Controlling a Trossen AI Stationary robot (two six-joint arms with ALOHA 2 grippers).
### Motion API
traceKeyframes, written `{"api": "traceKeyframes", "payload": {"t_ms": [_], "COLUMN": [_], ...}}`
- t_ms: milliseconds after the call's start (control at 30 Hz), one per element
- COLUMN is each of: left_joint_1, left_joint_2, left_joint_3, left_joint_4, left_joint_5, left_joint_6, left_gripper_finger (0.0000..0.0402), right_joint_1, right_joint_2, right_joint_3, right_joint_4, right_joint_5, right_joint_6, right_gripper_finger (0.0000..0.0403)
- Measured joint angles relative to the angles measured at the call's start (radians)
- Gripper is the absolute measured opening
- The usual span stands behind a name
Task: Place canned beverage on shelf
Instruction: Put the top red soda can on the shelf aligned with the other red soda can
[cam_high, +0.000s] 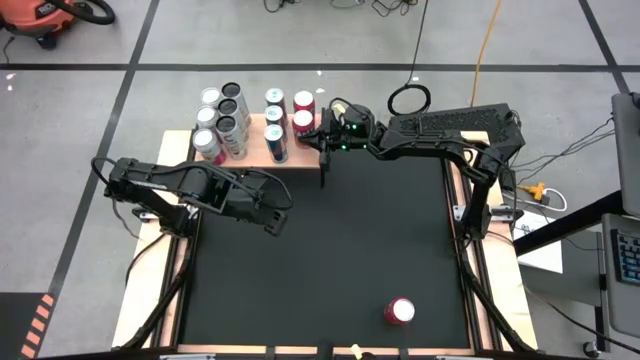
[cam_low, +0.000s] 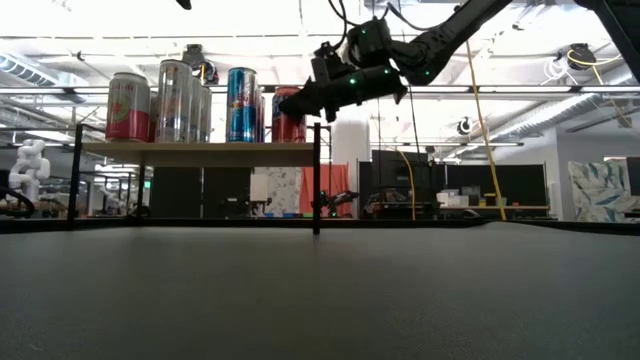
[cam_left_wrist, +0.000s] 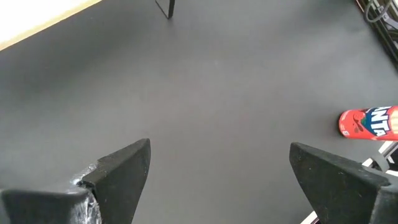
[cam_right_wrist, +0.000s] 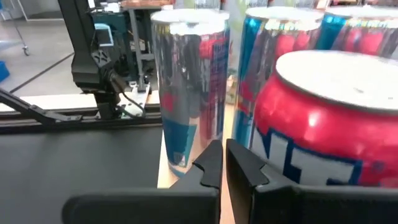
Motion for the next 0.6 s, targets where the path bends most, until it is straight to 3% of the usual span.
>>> {"api": "traceKeyframes", "payload": {"t_ms": [600], "left_joint_1": [0.0], "left_joint_2": [0.0], "left_joint_3": [0.0], "left_joint_4": [0.0], "left_joint_5": [-0.002], "left_joint_6": [0.0], "left_gripper_finger": [0.0384], "right_joint_1": [-0.001], "right_joint_2": [0.0], "right_joint_3": [0.0], "right_joint_4": [0.006], "right_joint_5": [0.048], "right_joint_6": [-0.001], "right_gripper_finger": [0.0]}}
